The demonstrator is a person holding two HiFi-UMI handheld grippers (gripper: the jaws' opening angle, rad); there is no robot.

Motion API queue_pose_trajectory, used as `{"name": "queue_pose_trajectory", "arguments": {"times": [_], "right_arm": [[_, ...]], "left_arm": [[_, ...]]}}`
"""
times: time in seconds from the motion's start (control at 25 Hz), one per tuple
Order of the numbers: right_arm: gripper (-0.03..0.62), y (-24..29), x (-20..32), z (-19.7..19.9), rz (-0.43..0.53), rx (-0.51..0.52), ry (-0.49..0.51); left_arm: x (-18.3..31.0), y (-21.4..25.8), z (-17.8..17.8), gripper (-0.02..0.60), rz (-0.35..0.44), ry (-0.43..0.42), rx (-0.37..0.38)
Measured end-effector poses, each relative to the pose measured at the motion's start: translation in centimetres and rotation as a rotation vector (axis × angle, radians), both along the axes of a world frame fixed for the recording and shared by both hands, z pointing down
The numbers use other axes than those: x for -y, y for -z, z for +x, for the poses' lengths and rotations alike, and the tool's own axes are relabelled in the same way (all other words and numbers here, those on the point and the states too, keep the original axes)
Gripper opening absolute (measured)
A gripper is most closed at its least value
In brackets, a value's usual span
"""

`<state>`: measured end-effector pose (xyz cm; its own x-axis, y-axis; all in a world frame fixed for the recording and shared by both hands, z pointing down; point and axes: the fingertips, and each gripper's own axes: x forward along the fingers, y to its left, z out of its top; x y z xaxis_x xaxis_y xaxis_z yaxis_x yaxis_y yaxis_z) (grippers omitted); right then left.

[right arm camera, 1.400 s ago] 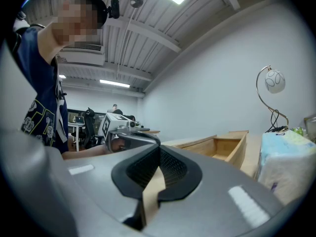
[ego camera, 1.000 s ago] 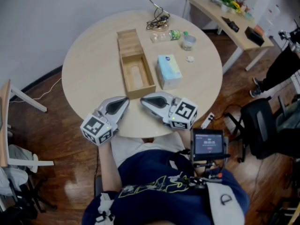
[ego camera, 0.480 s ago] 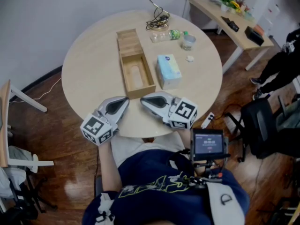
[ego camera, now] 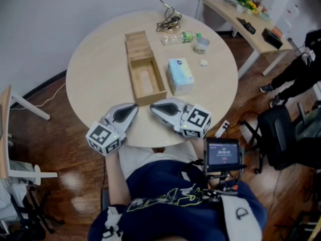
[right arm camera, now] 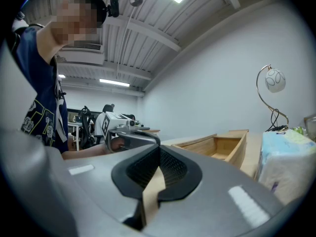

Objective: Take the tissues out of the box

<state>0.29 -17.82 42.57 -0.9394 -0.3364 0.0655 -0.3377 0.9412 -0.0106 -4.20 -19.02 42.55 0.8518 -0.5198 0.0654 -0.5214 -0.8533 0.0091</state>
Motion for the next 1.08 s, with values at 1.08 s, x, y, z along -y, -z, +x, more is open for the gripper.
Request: {"name": "queue_pose_trajectory", "arguments": {"times": [1.08], "right_arm": [[0.000, 0.23, -0.06, -0.03, -0.004, 0.013, -0.002]], "left_arm": [[0.03, 0.02, -0.03, 0.001, -0.001, 0.003, -0.004]]}}
